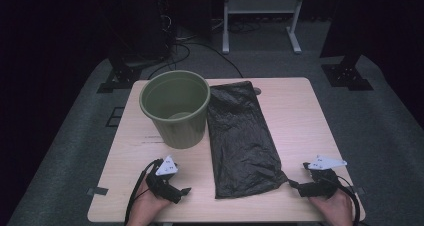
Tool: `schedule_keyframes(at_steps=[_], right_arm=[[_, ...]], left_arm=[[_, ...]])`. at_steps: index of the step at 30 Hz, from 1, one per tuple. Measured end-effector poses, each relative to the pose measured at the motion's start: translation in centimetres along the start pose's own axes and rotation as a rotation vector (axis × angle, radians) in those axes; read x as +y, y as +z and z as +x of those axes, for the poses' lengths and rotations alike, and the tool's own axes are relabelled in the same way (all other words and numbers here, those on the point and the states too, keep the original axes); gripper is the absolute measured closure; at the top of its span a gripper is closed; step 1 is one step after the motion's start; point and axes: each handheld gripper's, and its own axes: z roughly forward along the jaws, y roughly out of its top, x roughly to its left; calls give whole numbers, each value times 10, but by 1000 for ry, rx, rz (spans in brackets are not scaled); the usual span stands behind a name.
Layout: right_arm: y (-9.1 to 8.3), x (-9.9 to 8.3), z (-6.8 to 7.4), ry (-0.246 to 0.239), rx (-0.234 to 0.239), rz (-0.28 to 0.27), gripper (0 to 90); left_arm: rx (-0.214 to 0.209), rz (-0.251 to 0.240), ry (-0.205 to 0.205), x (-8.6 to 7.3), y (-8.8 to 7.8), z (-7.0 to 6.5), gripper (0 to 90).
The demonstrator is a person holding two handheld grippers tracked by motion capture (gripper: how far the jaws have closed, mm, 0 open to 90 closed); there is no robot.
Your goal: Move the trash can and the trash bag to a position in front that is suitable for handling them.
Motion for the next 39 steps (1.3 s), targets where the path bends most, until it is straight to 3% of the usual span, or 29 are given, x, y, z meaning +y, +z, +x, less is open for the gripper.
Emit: schedule_keyframes(at_steps=[4, 8, 11, 17, 29, 33, 39], right_arm=[[0, 1, -1, 3, -3, 9, 119], [-5, 3, -7, 36, -12, 3, 122], [-10, 9, -11, 63, -21, -26, 123], [-10, 25, -6, 54, -10, -61, 134], [14, 48, 8, 24, 47, -42, 176], [24, 50, 13, 15, 76, -21, 207], [37, 50, 20, 6, 81, 14, 230]], left_arm=[[0, 0, 0, 0, 0, 0, 0], [0, 0, 0, 0, 0, 0, 0], [0, 0, 0, 0, 0, 0, 0], [2, 0, -2, 0, 0, 0, 0], [3, 0, -4, 0, 0, 0, 0], [4, 0, -4, 0, 0, 0, 0], [4, 0, -4, 0, 0, 0, 0]])
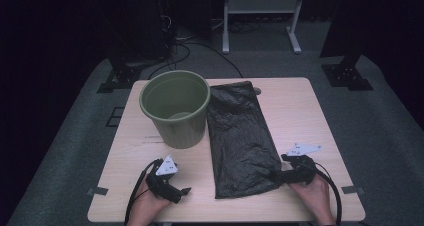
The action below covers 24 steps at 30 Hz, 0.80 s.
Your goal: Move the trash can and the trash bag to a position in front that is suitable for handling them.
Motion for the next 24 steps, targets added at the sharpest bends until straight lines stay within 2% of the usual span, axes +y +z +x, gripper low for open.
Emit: schedule_keyframes(at_steps=[3, 6, 10, 11, 12, 15, 17, 24], right_arm=[[6, 1, 4, -15, -16, 30, 264], [6, 1, 8, -44, -44, 31, 358], [5, 0, 9, -47, -32, 11, 544], [5, 0, 9, -47, -32, 11, 544], [3, 0, 9, -47, -29, 10, 673], [2, -2, 8, -49, -11, 11, 846], [1, -2, 7, -43, 6, 11, 887], [-1, -4, 4, -28, 18, 12, 889]], left_arm=[[0, 0, 0, 0, 0, 0, 0], [0, 0, 0, 0, 0, 0, 0], [0, 0, 0, 0, 0, 0, 0], [0, 0, 0, 0, 0, 0, 0], [0, 0, 1, 0, 0, 0, 0], [0, 0, 0, 0, 0, 0, 0], [0, 0, 0, 0, 0, 0, 0], [0, 0, 0, 0, 0, 0, 0]])
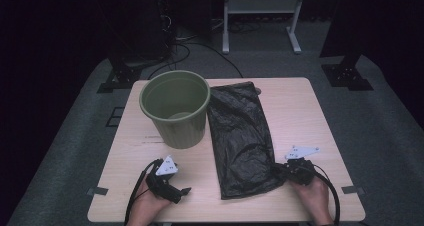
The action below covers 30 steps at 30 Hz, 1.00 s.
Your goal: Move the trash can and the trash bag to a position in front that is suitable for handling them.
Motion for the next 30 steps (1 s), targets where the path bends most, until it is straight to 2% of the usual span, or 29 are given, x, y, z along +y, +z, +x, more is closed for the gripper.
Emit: schedule_keyframes(at_steps=[7, 13, 22, 30], right_arm=[[-9, -4, -4, 3, 12, -2, 889], [-24, -12, -7, 5, 16, 3, 889], [-52, -38, -18, 45, 23, -25, 887], [-75, -62, -25, 77, 2, -29, 886]], left_arm=[[0, 0, 0, 0, 0, 0, 0], [0, 0, 0, 0, 0, 0, 0], [0, 0, 0, 0, 0, 0, 0], [2, -1, -3, 0, 0, 0, 0]])
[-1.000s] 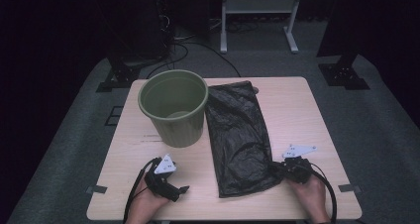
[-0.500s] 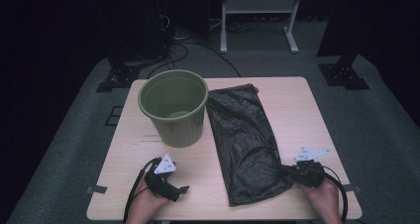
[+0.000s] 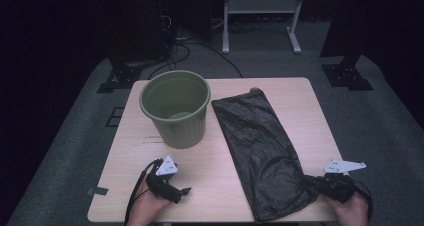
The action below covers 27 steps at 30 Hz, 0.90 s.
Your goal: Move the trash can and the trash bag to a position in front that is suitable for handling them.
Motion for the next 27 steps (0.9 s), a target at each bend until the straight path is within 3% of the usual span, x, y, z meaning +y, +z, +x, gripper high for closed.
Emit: schedule_keyframes(at_steps=[13, 16, 21, 27], right_arm=[[-25, -27, -5, 34, -17, -13, 829], [-30, -26, -4, 40, -35, -33, 723], [-34, -17, -2, 45, -87, -65, 438], [-30, 0, 0, 66, -83, -82, 110]], left_arm=[[1, 0, -1, 0, 0, 0, 0], [1, 0, -1, 0, 0, 0, 0], [1, 0, -2, 0, 0, 0, 0], [1, 1, 0, 0, 0, 0, 0]])
